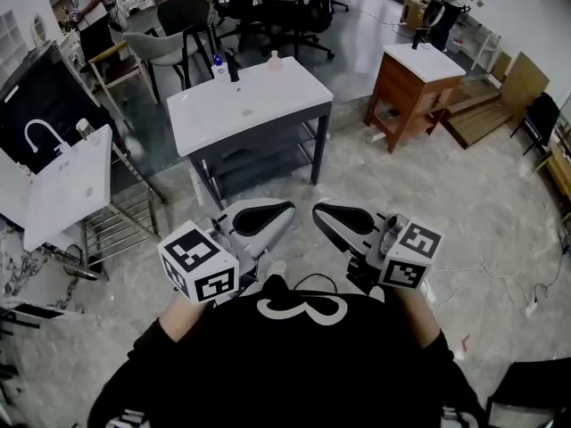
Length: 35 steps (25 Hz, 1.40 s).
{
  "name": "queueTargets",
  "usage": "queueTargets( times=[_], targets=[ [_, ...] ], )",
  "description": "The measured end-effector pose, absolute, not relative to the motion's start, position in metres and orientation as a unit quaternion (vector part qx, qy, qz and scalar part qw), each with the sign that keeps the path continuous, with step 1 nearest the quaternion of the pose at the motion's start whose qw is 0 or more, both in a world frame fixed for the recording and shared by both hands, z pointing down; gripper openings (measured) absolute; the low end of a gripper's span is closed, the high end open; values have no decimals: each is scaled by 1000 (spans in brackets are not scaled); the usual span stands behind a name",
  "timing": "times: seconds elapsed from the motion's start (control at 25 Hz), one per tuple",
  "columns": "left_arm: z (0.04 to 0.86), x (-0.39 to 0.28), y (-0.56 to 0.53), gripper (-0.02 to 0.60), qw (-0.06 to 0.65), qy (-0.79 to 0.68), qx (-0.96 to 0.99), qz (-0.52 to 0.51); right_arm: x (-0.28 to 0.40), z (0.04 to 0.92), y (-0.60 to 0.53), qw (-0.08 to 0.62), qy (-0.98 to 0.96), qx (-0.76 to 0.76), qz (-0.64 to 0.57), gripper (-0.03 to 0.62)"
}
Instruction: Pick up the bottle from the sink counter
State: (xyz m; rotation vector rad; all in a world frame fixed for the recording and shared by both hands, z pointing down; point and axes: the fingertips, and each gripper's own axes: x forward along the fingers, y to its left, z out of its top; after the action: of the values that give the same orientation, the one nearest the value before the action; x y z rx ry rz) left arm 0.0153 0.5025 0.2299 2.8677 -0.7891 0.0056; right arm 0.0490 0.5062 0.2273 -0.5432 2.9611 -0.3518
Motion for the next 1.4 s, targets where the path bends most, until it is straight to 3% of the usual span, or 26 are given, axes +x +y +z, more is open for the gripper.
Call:
queueTargets(
  times=[0.56,1.04,1.4],
  targets=[
    [259,-4,354,15,148,-234,961,6,36,259,359,51,958,-222,-173,14],
    [281,-34,202,15,163,-211,964,22,10,284,210,43,942,-260,-206,14],
    [287,-66,147,15,155,-211,965,21,-23,286,156,30,944,-260,-201,14]
  ],
)
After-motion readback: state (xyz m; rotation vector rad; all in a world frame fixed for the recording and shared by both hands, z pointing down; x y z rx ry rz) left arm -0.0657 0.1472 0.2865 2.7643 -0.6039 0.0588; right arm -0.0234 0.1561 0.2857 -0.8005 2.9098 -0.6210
